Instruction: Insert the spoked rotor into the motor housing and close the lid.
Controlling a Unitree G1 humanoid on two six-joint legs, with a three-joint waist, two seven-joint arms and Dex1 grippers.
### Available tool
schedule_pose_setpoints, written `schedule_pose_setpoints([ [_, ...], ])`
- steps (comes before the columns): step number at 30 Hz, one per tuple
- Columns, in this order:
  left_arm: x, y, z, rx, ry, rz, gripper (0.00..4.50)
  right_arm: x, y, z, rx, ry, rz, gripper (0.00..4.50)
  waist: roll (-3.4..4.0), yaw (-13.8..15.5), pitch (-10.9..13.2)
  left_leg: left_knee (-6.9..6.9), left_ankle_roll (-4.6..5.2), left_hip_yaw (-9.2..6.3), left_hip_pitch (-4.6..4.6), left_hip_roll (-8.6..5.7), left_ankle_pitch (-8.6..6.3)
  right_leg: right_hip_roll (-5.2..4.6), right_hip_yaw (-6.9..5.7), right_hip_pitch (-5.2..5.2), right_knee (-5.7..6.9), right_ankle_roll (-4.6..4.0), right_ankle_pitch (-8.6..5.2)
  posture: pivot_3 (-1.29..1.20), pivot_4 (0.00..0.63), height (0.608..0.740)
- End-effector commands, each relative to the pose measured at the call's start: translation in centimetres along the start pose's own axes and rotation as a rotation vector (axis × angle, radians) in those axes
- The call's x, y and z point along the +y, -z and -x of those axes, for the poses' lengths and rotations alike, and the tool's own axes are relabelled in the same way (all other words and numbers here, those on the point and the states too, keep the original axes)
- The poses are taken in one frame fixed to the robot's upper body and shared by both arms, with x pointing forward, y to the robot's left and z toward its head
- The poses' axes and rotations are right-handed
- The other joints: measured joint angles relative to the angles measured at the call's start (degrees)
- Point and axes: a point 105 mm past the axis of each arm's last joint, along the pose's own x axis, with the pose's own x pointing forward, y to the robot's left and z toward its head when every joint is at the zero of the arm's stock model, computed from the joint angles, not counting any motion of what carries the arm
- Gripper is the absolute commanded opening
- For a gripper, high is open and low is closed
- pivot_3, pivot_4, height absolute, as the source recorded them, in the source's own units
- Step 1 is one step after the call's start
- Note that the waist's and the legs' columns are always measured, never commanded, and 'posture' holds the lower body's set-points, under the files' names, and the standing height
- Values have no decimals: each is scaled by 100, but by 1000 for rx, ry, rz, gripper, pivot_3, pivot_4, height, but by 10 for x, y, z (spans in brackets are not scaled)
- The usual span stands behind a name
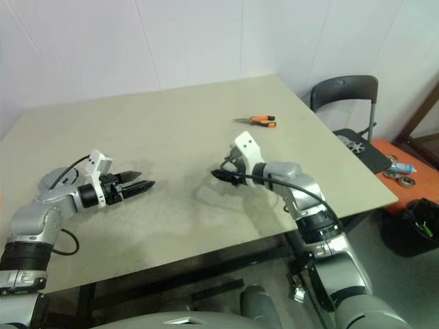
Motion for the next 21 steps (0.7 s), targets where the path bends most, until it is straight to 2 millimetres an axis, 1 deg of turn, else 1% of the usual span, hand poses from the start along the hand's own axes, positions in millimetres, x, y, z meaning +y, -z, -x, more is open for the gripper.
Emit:
schedule_pose_setpoints([
  [1, 2, -19, 7, -61, -34, -16, 4181, -10, -25, 6, -101, 76, 11, 3533, 0, 21, 0, 1, 0, 1, -1, -1, 0, 0, 0, 0, -1, 0, 0, 0, 0, 740],
  [3, 6, -26, 7, -76, -52, 0, 4181, -16, -30, 5, -126, 106, -12, 3533, 1, 28, 0, 3, 0, 2, 4, -1, 0, 1, 0, 8, -1, 1, 1, 0, 0, 740],
  [5, 7, -36, 7, -105, -50, 13, 4181, -19, -34, 5, -149, 128, -29, 3533, 0, 29, 1, 3, 0, 2, 18, 0, 0, 3, -2, 23, -1, 1, 1, 0, 0, 740],
  [8, 6, -45, 7, -113, -44, -7, 4181, -17, -37, 4, -164, 121, -35, 3533, 0, 18, 1, 3, 0, 1, 24, 0, 0, 5, -5, 29, -2, 2, 0, 0, 0, 740],
  [12, 23, -58, 10, -143, -128, -14, 4181, -18, -35, 2, -148, 125, -5, 3533, 1, -17, 1, -1, 1, 1, 24, 0, 0, 4, -5, 31, -15, 1, 1, 0, 0, 740],
  [14, 23, -63, 12, -167, -127, 7, 4181, -19, -37, 0, -155, 126, -9, 3533, 1, -33, 1, -4, 2, 2, 24, 1, -1, 5, -5, 31, -19, 1, 1, 0, 0, 740],
  [21, 16, -57, 16, -145, -107, -6, 4181, -17, -40, -3, -159, 102, -30, 3533, 2, -22, 2, -10, 7, 2, 19, 2, -4, 2, -4, 30, -34, 2, 2, 0, 0, 740],
])
